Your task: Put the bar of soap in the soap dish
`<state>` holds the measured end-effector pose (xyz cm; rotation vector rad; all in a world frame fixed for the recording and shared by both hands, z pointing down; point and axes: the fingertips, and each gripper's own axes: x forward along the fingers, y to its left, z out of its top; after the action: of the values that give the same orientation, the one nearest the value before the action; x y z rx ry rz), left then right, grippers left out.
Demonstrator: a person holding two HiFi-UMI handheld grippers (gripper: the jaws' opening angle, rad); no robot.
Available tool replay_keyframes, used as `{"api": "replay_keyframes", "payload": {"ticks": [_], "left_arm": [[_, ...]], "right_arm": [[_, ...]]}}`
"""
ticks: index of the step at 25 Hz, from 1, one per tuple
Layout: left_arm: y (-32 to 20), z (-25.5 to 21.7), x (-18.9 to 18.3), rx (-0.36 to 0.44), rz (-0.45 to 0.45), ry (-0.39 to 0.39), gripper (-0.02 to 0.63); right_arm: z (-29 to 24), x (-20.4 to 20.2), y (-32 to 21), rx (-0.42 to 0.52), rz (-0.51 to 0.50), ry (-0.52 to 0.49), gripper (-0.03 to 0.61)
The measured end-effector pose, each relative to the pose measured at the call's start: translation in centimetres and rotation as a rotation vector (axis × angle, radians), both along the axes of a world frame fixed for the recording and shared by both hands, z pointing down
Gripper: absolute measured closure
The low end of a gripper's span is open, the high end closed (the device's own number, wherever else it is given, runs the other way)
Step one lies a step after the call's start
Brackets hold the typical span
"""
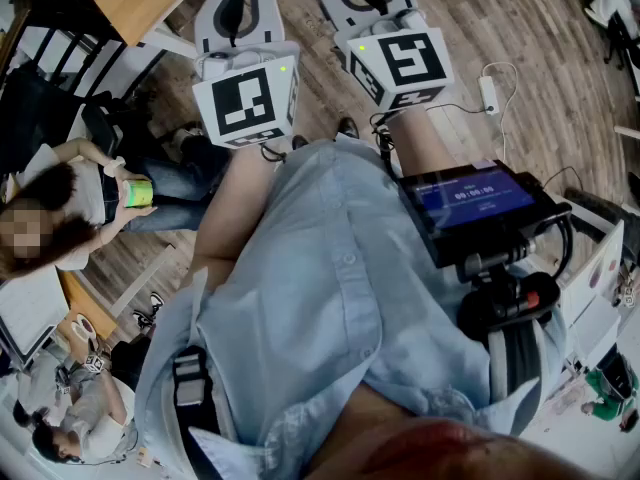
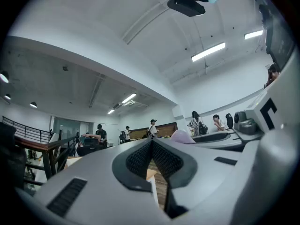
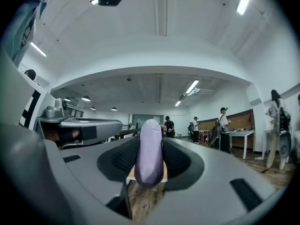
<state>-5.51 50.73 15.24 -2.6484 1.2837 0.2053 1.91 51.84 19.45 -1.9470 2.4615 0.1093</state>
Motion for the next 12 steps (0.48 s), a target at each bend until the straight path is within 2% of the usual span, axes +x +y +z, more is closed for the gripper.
{"api": "replay_keyframes", "payload": {"ticks": [12], "left_arm": [[0.31,0.11,-0.02,0.008,-0.007,-0.004,0.606]], "right_arm": [[0.06,-0.26,0.23,0.008,-0.015,0.001,0.417]]}}
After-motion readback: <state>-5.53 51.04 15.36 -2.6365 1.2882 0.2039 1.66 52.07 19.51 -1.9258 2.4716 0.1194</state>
